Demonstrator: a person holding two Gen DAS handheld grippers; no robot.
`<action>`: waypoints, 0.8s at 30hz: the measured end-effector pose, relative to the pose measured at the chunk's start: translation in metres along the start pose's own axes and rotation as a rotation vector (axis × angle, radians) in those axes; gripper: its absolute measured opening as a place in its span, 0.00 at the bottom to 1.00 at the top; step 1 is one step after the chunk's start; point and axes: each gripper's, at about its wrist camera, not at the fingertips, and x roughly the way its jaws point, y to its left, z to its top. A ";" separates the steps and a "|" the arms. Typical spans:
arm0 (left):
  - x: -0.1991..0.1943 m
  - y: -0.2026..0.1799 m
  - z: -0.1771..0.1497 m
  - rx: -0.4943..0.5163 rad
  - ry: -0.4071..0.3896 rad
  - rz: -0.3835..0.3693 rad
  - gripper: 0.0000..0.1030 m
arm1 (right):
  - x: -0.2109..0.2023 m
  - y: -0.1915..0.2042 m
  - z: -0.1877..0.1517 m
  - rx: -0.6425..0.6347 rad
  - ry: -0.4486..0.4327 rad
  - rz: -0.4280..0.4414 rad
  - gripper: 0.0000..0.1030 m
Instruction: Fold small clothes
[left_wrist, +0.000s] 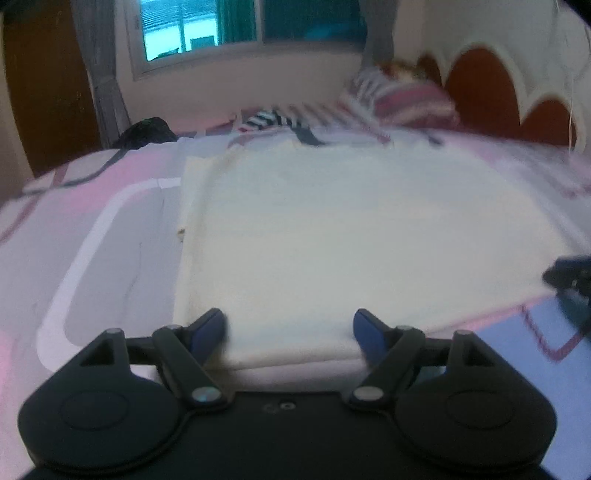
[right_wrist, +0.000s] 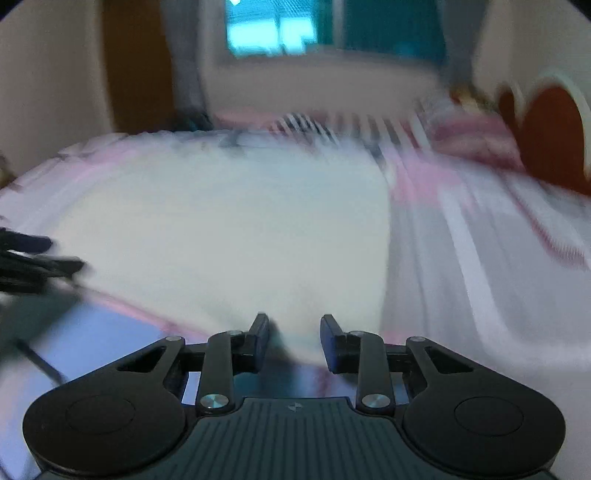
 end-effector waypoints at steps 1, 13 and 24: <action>-0.003 0.002 0.002 -0.009 0.002 0.007 0.75 | -0.001 -0.003 0.001 0.013 0.004 0.012 0.29; -0.003 0.004 -0.003 -0.025 0.000 0.043 0.76 | -0.013 -0.017 0.011 0.122 -0.060 -0.007 0.29; -0.004 0.005 -0.009 -0.021 -0.016 0.043 0.76 | 0.001 -0.017 0.000 0.081 -0.011 0.000 0.29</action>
